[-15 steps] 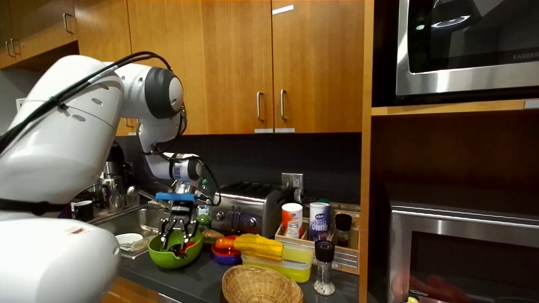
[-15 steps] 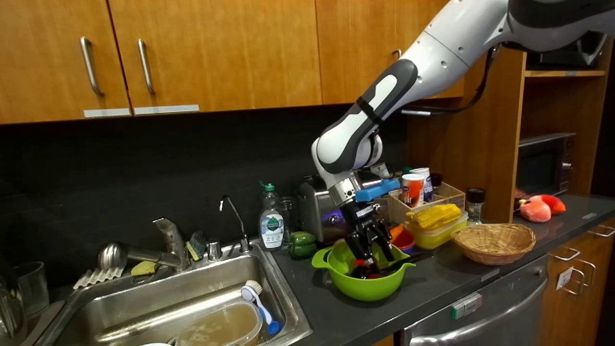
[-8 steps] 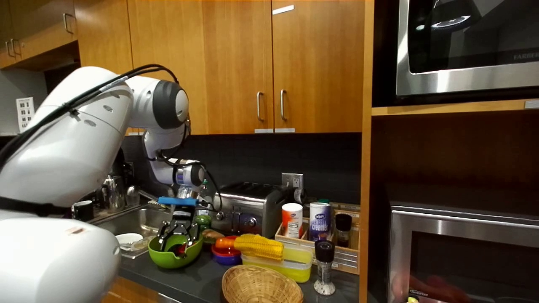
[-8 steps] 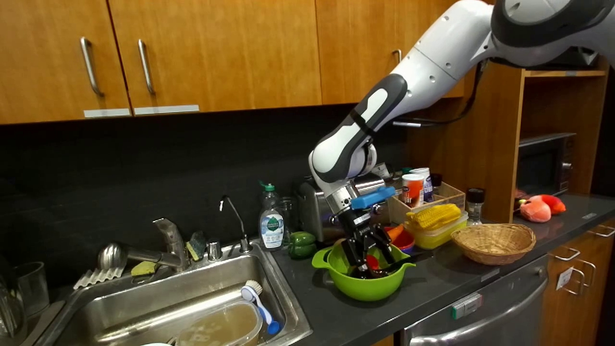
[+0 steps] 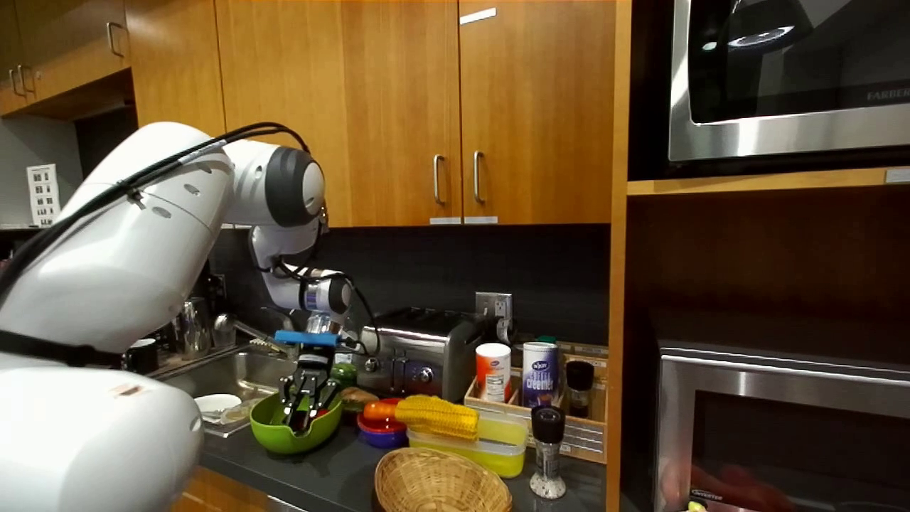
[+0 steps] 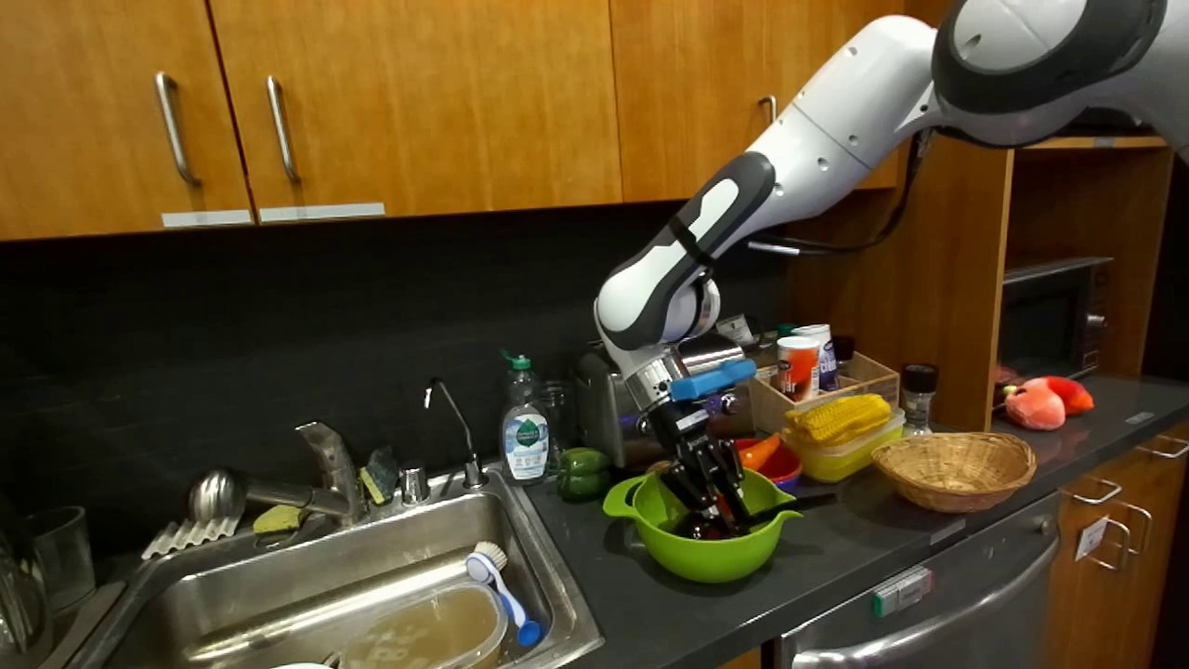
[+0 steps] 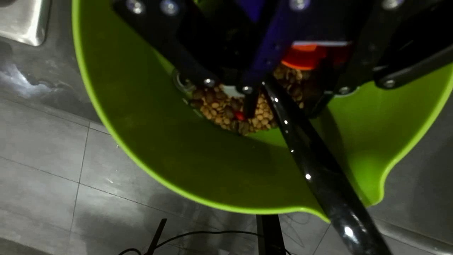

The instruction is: Move the black ladle to the basket.

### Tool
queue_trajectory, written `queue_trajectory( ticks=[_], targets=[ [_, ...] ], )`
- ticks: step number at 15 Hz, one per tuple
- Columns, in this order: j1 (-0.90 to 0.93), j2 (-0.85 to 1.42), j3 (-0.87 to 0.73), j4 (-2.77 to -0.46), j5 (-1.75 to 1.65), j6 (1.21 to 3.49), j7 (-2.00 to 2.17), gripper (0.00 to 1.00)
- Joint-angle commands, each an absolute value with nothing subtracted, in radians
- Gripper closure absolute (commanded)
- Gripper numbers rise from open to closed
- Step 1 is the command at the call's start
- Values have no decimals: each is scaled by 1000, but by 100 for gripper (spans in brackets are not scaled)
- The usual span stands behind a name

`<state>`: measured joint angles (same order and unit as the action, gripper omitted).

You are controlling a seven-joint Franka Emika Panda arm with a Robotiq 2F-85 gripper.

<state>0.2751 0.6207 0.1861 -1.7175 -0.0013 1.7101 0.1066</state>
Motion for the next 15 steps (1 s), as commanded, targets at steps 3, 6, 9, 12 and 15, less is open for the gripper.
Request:
queue_trajectory(
  ticks=[3, 6, 9, 12, 15],
  targets=[
    [282, 595, 177, -1702, -5, 1691, 109, 100],
    [285, 561, 179, -1708, -13, 1706, 112, 97],
    [289, 517, 180, -1728, -19, 1719, 116, 99],
    [294, 447, 189, -1762, -18, 1731, 112, 98],
    [286, 336, 192, -1819, -11, 1779, 115, 98]
  ],
)
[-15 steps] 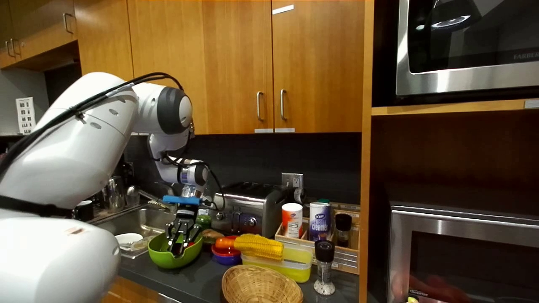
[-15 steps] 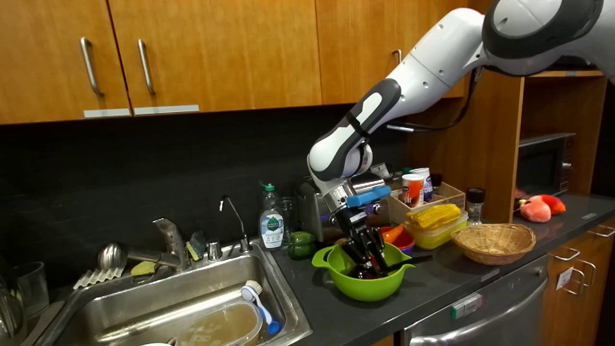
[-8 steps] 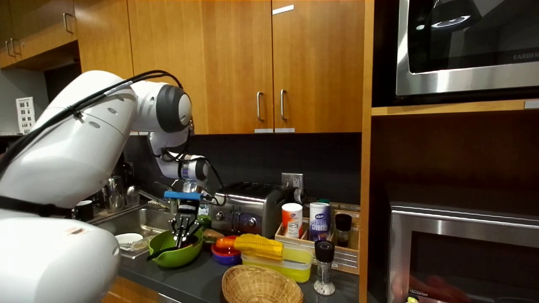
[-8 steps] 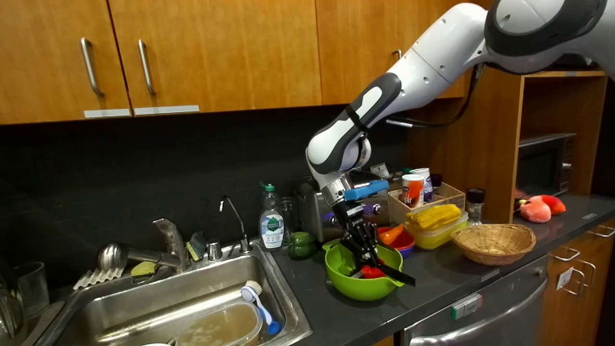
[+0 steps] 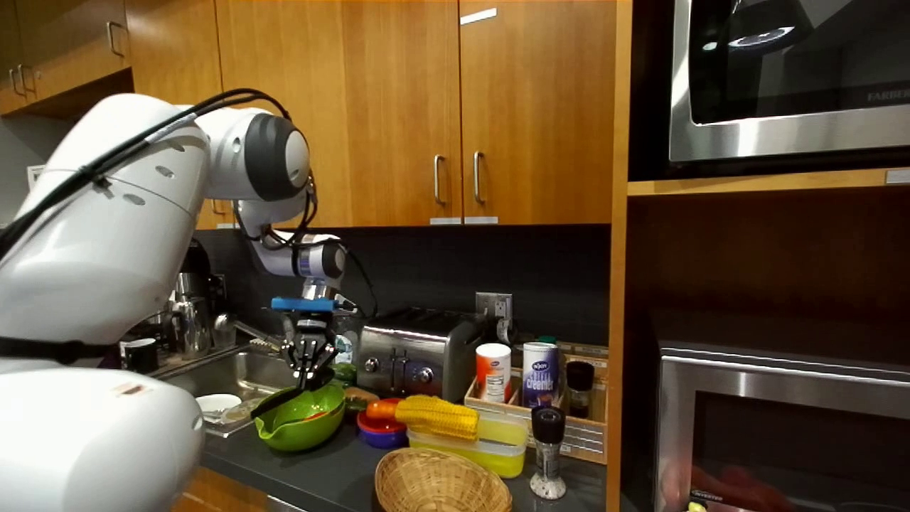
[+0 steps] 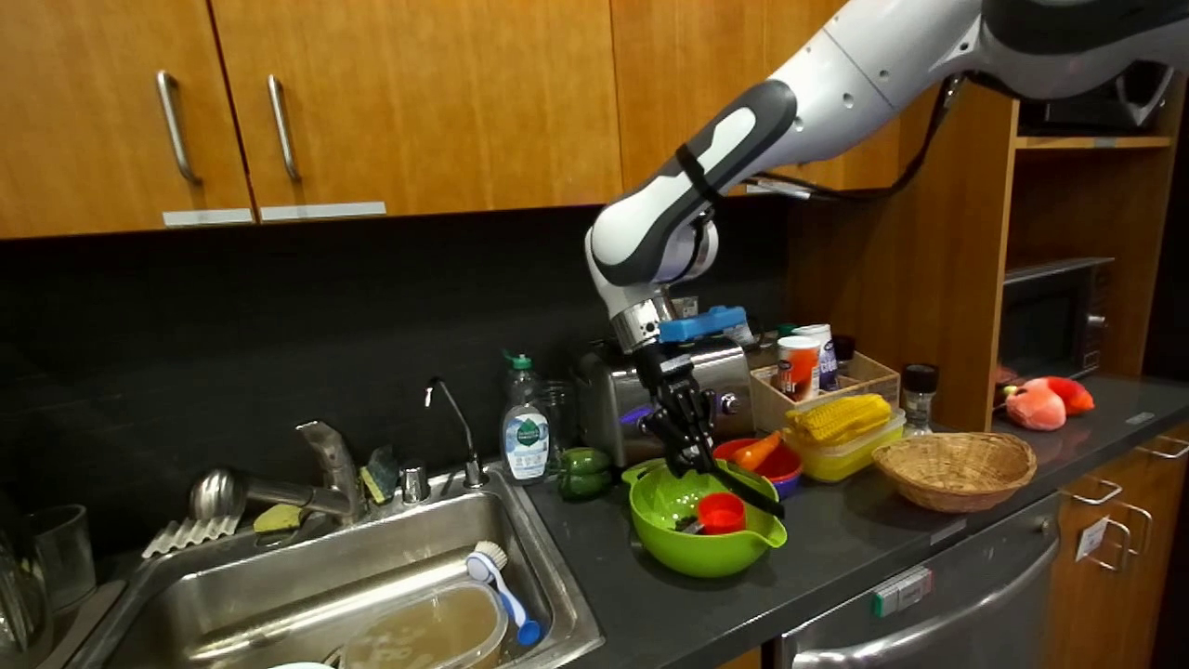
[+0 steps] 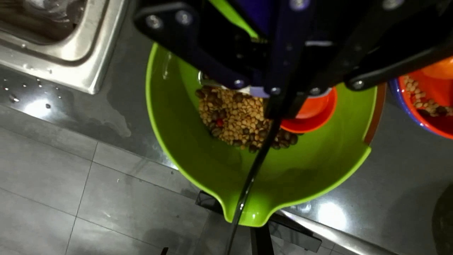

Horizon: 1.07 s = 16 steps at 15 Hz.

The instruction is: Move the black ladle to the basket.

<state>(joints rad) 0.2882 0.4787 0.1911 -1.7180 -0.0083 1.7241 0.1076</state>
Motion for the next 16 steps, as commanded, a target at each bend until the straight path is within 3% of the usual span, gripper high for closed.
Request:
queue_trajectory(
  ticks=[1, 16],
  targets=[
    [274, 285, 188, -1844, -4, 1805, 118, 98],
    [91, -270, 69, -2272, 346, 1854, 18, 98]
  ],
)
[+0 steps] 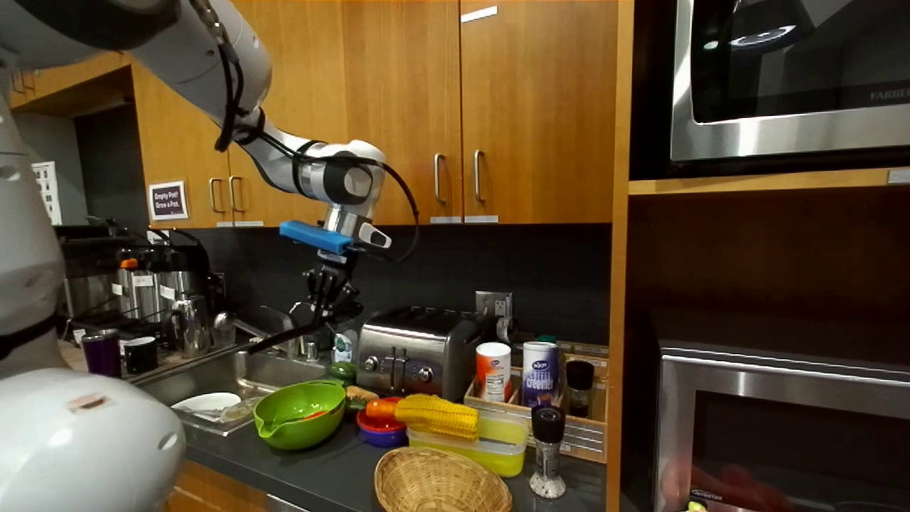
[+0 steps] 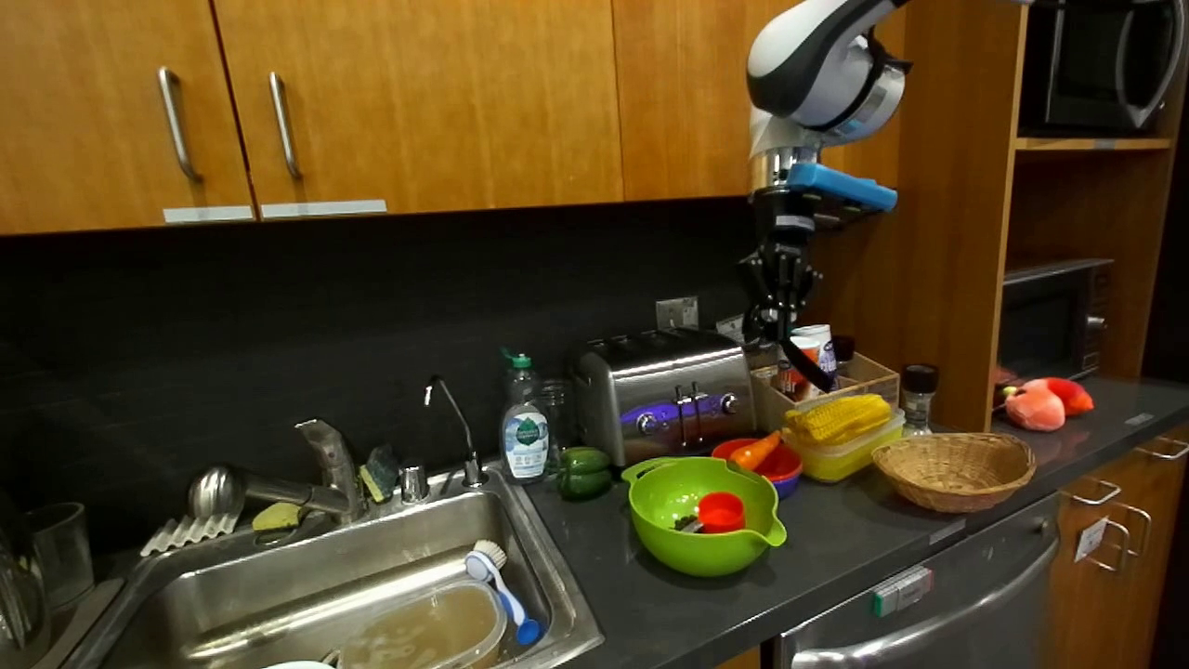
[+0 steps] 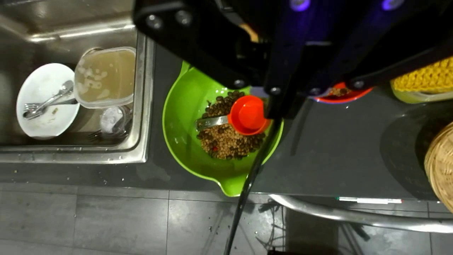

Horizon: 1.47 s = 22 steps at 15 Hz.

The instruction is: Move the black ladle to the basket.

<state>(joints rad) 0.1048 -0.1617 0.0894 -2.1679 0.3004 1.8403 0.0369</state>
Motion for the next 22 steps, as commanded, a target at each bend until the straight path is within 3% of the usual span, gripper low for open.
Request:
queue_trajectory(
  ticks=[1, 10, 22],
  targets=[
    [83, -299, 59, -2296, 347, 1865, 26, 98],
    [-42, -521, -73, -2460, 361, 1966, 45, 98],
    [-117, -460, -170, -2584, 339, 2340, 23, 98]
  ],
)
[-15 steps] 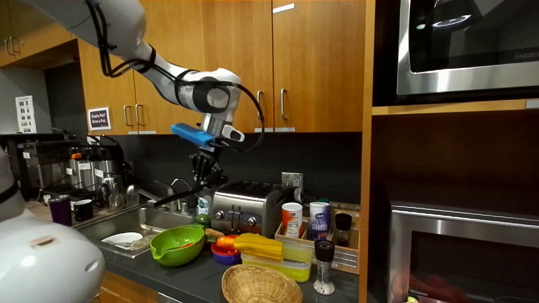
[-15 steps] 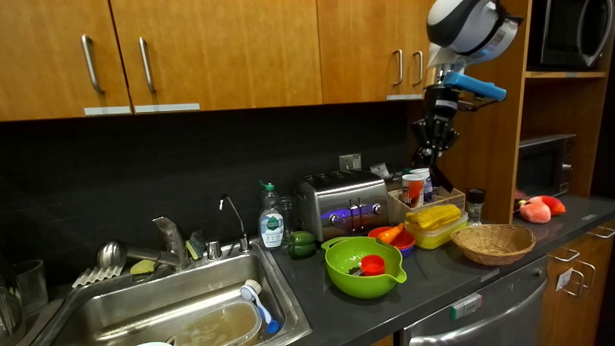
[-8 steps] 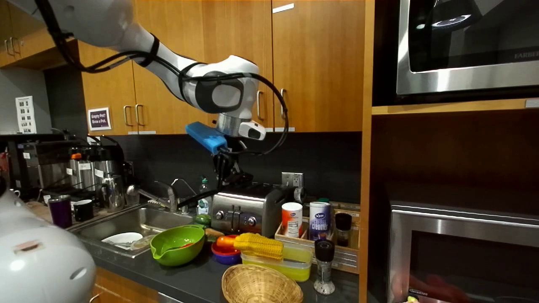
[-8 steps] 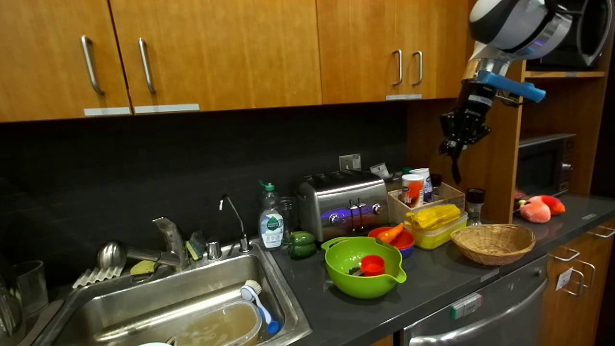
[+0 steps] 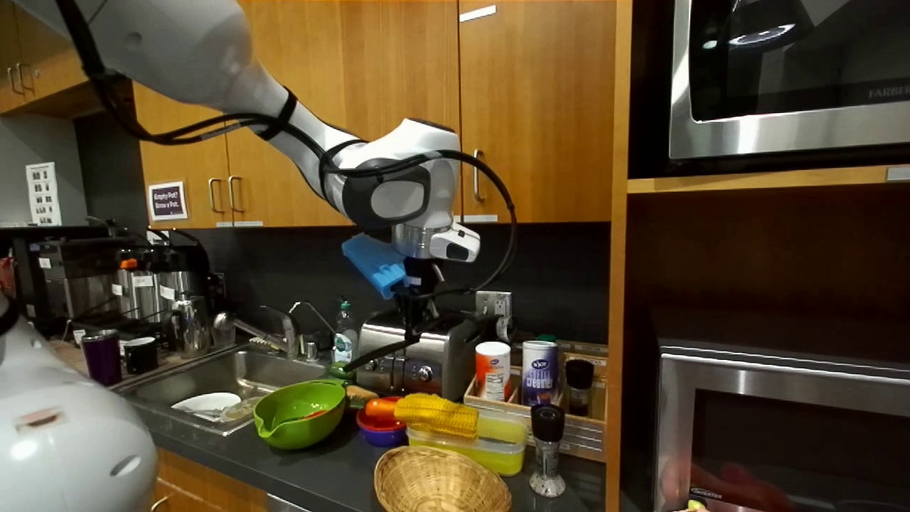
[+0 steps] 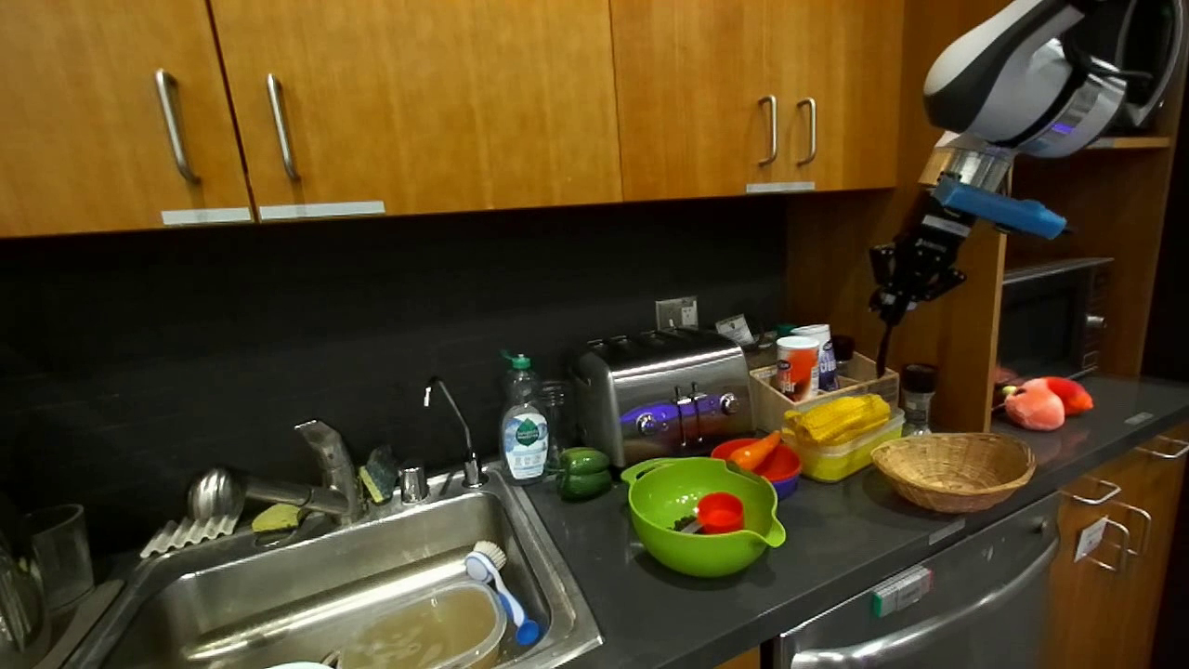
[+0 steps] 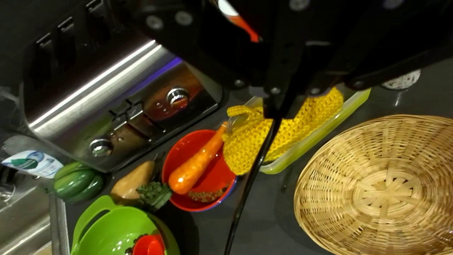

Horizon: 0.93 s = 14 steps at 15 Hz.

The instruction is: Move the black ladle to the basket.

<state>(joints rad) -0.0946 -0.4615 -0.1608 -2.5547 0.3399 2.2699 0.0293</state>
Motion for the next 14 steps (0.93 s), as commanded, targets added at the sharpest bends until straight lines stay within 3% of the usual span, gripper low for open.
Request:
queue_trajectory(
  ticks=[1, 13, 14],
  targets=[
    [-121, -457, -183, -2595, 343, 2366, 12, 98],
    [-143, -388, -356, -2610, 388, 2428, -130, 98],
    [-140, -382, -354, -2610, 397, 2425, -134, 92]
  ],
)
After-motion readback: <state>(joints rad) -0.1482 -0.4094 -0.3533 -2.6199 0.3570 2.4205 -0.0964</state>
